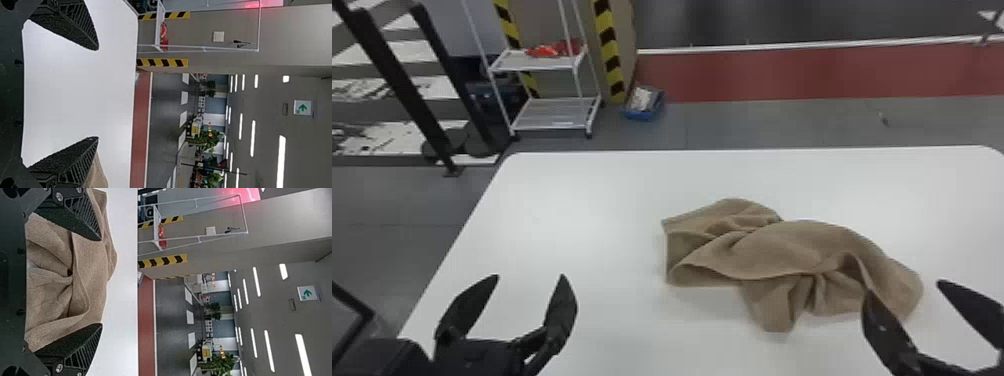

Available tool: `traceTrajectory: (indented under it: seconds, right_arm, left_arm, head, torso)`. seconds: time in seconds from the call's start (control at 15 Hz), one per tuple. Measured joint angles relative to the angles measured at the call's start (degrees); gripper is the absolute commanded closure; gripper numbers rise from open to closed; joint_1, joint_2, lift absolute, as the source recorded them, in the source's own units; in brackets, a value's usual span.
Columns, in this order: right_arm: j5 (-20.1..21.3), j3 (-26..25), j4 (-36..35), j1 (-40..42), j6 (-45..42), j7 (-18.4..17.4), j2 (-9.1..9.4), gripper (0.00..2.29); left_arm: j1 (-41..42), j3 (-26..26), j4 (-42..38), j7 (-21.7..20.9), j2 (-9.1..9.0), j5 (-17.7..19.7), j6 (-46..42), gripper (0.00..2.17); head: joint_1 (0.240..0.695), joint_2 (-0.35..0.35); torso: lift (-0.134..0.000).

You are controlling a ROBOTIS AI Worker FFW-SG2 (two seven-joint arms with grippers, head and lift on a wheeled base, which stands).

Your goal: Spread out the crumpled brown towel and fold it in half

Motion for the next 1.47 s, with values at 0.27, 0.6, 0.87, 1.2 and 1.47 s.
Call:
traceTrajectory:
  seconds: [0.27, 0.6, 0.87, 1.2, 1.47]
  right_arm:
    - [-0.3, -0.2, -0.2, 0.2, 0.1, 0.0, 0.0, 0.12]
    - [-0.3, -0.1, -0.2, 0.1, 0.5, 0.0, 0.0, 0.12]
    - [-0.3, -0.1, 0.0, -0.1, 0.7, 0.1, 0.0, 0.12]
    - [8.3, -1.6, 0.3, -5.8, 10.3, 1.5, 0.0, 0.12]
    - [21.9, -2.2, -1.7, -16.1, 36.1, 12.9, 0.0, 0.14]
  left_arm:
    - [0.3, 0.0, -0.4, 0.0, 0.0, 0.0, 0.0, 0.07]
    - [0.2, 0.0, -0.3, -0.1, 0.0, 0.0, 0.0, 0.08]
    - [-0.1, 0.0, 0.0, -0.1, 0.0, 0.0, 0.1, 0.09]
    - [-0.7, 0.0, 1.0, 0.1, 0.0, 0.5, 0.5, 0.09]
    - [-0.8, 0.5, 1.4, 0.1, 0.0, 1.7, 0.5, 0.09]
  head:
    - [0.695, 0.123]
    - [0.695, 0.123]
    - [0.695, 0.123]
    - [0.695, 0.093]
    - [0.695, 0.068]
  torso:
    - [-0.125]
    - [-0.125]
    - [-0.125]
    - [-0.125]
    - [-0.125]
